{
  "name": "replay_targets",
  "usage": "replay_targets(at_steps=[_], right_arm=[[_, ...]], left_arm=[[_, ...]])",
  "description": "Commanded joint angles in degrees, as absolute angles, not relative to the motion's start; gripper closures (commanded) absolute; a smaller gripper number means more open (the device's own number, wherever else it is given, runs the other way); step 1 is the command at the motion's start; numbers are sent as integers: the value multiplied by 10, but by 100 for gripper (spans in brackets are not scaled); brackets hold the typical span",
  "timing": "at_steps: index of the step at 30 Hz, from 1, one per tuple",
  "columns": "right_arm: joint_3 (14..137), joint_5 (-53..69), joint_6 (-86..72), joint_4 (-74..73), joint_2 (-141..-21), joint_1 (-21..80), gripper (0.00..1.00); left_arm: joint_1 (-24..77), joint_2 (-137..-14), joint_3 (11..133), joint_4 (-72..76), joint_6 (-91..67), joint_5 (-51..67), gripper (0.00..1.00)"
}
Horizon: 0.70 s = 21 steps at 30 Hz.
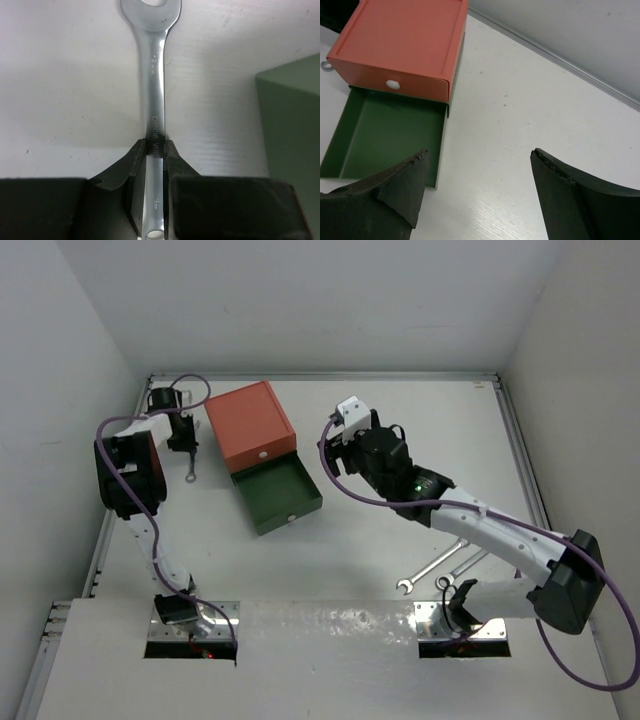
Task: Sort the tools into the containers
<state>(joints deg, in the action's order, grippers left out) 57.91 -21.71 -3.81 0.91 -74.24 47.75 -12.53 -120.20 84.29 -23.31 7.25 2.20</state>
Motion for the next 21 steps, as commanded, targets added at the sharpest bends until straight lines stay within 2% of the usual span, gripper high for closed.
replay_targets(at_steps=[1,7,18,21], right_arm=[[568,-247,-23,37,-715,475,19],[563,-251,-25,40,-708,475,19],[558,-250,-26,54,-708,475,19],[557,-250,-29,54,-708,475,19]], left_arm=[[-153,-1177,807,-266,79,56,100],[-152,-1090,830,-234,86,48,100],[-153,-1038,870,-227,83,37,100],[-152,-1019,909,-244,78,74,100]])
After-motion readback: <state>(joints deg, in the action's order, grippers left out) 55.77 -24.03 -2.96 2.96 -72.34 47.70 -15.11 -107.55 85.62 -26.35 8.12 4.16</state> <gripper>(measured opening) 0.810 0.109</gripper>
